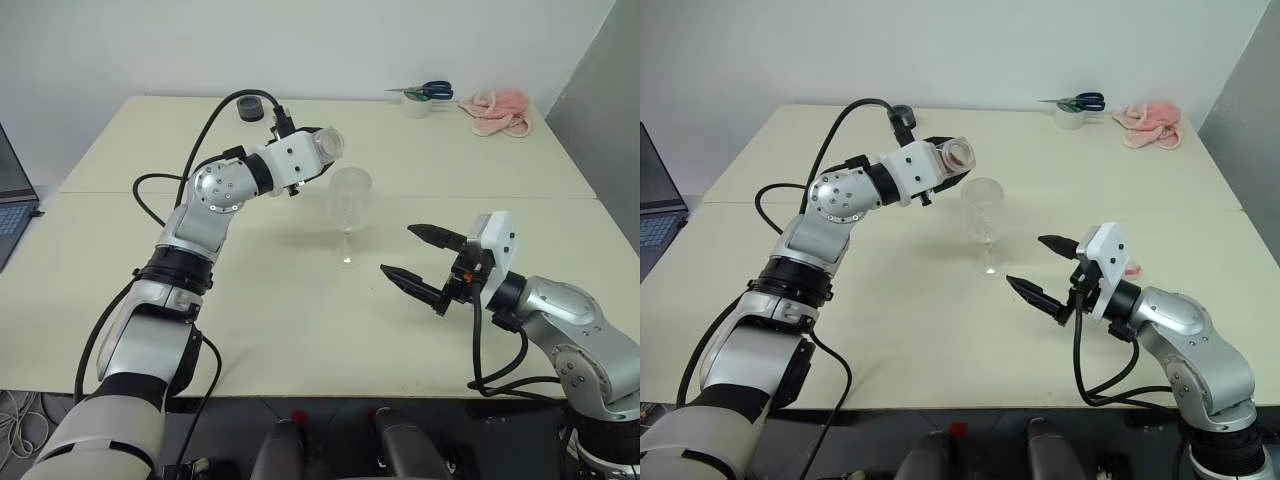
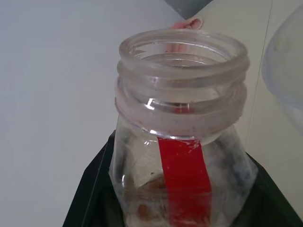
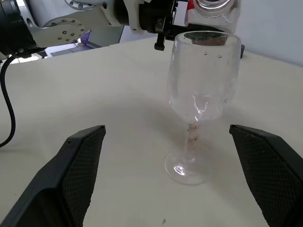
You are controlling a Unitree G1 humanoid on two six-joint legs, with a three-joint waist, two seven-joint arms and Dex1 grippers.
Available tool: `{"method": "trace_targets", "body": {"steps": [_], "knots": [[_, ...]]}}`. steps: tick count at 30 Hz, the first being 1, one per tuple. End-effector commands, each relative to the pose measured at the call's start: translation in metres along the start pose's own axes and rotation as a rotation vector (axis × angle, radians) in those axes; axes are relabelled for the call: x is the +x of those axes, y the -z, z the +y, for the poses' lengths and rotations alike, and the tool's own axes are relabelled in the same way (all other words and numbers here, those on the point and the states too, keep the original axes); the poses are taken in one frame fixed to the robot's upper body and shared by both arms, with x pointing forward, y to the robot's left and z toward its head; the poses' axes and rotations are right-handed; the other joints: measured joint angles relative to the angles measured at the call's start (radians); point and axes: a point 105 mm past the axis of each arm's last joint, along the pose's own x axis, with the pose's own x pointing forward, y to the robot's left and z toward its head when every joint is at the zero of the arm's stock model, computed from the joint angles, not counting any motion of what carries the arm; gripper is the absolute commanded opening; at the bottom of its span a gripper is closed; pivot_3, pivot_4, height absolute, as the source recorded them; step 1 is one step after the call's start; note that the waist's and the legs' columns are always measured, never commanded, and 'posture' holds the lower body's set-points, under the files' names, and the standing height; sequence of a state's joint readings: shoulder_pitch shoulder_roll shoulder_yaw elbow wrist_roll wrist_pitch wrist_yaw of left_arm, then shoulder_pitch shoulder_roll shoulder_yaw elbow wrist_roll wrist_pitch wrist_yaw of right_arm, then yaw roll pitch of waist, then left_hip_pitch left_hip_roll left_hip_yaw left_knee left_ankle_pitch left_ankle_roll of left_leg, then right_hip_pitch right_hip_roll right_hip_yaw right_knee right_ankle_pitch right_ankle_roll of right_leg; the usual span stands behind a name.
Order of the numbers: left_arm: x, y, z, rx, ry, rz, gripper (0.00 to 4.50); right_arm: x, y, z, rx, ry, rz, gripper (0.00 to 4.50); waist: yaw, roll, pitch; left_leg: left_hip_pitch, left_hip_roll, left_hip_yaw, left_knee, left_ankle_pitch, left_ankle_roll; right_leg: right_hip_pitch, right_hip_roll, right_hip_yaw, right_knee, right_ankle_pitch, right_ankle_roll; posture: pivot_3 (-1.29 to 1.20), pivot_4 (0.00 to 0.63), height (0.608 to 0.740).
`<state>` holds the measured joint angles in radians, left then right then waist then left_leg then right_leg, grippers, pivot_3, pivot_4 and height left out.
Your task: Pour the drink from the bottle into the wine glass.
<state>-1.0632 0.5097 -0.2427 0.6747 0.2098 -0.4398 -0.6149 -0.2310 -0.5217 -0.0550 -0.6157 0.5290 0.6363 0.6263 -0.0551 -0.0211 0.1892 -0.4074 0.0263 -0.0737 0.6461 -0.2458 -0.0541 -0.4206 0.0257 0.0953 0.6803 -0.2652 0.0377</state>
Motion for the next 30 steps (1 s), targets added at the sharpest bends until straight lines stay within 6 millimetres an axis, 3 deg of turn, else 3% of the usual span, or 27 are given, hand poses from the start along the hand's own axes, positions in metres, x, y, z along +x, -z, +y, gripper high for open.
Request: {"method": "trace_targets", "body": {"steps": [1, 12, 30], "knots": [[0.004, -0.019, 0.017, 0.126, -0.037, -0.068, 1.82, -0.002, -0.016, 0.001, -0.071, 0.027, -0.05, 4.5, 0.001, 0.0, 0.0, 0.0, 0.0, 0.0, 0.0, 0.0, 0.0, 0.0, 0.0, 0.0, 0.0, 0.0, 0.0, 0.0, 0.15, 0.74], [0.006, -0.02, 0.015, 0.338, -0.002, -0.063, 1.82, -0.007, -0.013, -0.016, -0.115, 0.101, -0.016, 4.5, 0.001, 0.0, 0.0, 0.0, 0.0, 0.0, 0.0, 0.0, 0.0, 0.0, 0.0, 0.0, 0.001, 0.001, -0.001, 0.0, 0.15, 0.74], [0.005, -0.023, 0.028, 0.521, -0.041, -0.073, 1.82, -0.006, -0.013, -0.024, -0.124, 0.12, -0.013, 4.5, 0.002, 0.0, 0.0, 0.0, 0.0, 0.0, 0.0, 0.0, 0.0, 0.0, -0.001, -0.001, 0.001, 0.003, -0.004, 0.0, 0.15, 0.74]]}}
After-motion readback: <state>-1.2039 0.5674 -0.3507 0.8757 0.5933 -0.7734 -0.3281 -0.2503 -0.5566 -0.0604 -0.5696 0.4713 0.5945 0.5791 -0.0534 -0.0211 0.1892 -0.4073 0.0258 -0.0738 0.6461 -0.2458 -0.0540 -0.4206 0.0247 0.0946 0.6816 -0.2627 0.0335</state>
